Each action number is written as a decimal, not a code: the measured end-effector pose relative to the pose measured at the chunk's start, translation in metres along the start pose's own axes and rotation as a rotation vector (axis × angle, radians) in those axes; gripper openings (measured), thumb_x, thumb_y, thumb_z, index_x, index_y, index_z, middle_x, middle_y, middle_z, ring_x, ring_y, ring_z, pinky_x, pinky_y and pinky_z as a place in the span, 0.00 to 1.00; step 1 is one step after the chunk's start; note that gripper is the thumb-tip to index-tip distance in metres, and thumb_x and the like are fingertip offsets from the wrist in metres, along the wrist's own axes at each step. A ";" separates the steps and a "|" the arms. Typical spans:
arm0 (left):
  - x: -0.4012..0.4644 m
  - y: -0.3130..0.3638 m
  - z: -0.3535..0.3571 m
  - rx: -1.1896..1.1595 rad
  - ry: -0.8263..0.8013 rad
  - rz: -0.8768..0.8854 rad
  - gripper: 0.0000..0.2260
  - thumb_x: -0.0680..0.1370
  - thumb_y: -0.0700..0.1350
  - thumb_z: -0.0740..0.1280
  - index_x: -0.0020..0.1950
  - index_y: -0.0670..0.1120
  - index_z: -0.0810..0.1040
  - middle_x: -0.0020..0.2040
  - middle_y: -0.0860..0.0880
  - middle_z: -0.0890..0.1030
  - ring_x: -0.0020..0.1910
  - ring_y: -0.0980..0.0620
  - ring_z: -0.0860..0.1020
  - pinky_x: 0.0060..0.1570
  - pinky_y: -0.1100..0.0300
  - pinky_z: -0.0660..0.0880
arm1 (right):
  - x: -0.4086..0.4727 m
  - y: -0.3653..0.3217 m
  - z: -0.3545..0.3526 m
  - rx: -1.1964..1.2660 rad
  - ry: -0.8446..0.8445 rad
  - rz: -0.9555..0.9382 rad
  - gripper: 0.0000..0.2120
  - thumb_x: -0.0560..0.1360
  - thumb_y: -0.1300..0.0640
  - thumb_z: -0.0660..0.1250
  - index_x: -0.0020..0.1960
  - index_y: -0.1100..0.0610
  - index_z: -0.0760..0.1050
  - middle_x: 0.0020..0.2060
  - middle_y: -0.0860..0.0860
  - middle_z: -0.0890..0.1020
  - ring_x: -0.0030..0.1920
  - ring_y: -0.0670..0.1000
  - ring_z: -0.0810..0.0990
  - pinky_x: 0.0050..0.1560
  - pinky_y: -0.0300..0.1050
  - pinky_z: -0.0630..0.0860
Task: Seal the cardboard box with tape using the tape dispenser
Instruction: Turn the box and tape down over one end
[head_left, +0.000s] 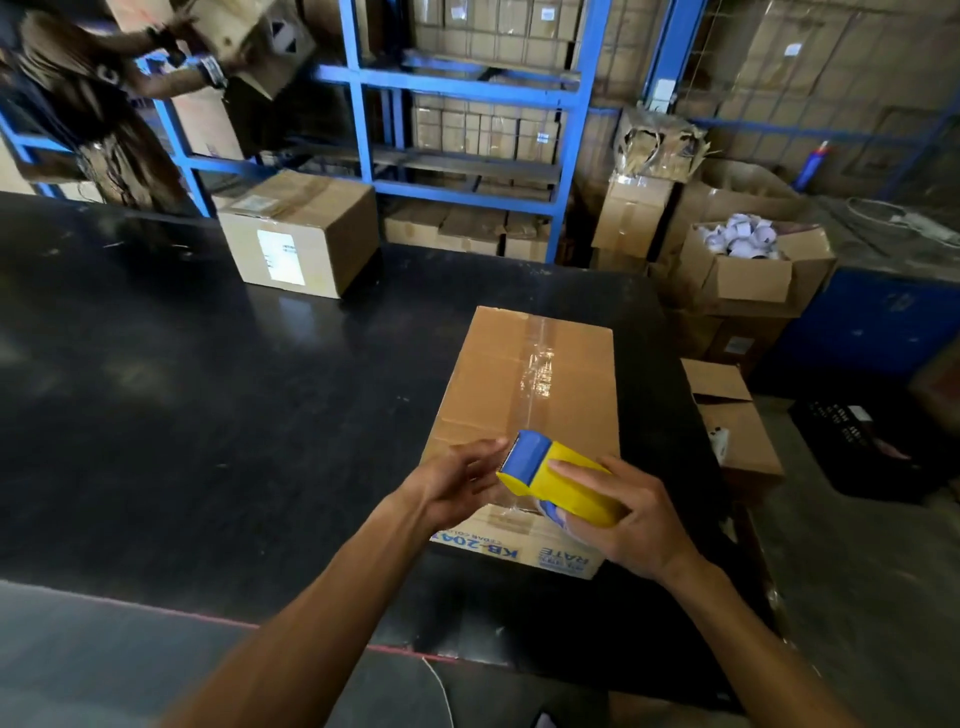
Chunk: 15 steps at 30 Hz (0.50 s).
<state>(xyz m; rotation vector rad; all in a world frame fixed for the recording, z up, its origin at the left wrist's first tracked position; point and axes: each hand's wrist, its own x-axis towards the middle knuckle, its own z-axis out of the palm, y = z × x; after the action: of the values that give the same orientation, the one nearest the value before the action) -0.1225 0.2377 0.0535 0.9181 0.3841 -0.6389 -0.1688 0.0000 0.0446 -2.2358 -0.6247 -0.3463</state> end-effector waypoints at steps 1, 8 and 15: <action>0.000 -0.001 -0.001 0.009 0.031 0.010 0.04 0.76 0.37 0.71 0.48 0.41 0.85 0.50 0.43 0.85 0.47 0.48 0.83 0.49 0.53 0.81 | 0.002 -0.002 0.004 0.004 -0.008 0.002 0.26 0.68 0.50 0.74 0.66 0.43 0.77 0.47 0.50 0.77 0.44 0.47 0.78 0.40 0.39 0.75; -0.004 -0.008 -0.015 0.133 0.410 0.189 0.11 0.72 0.26 0.70 0.51 0.38 0.84 0.40 0.43 0.85 0.31 0.50 0.82 0.31 0.59 0.79 | 0.001 -0.010 0.011 -0.045 -0.156 0.019 0.26 0.69 0.44 0.73 0.66 0.37 0.75 0.41 0.45 0.73 0.38 0.46 0.76 0.38 0.36 0.72; -0.027 0.012 -0.070 0.180 0.543 0.434 0.12 0.72 0.31 0.74 0.55 0.38 0.81 0.42 0.43 0.87 0.40 0.48 0.87 0.37 0.61 0.81 | -0.015 0.009 -0.033 -0.187 -0.221 0.055 0.26 0.67 0.40 0.73 0.65 0.32 0.74 0.45 0.45 0.76 0.38 0.47 0.77 0.36 0.41 0.75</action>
<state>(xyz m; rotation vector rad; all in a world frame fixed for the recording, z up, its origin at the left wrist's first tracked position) -0.1378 0.3103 0.0365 1.3013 0.5923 -0.0144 -0.1780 -0.0349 0.0544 -2.4881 -0.6670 -0.1348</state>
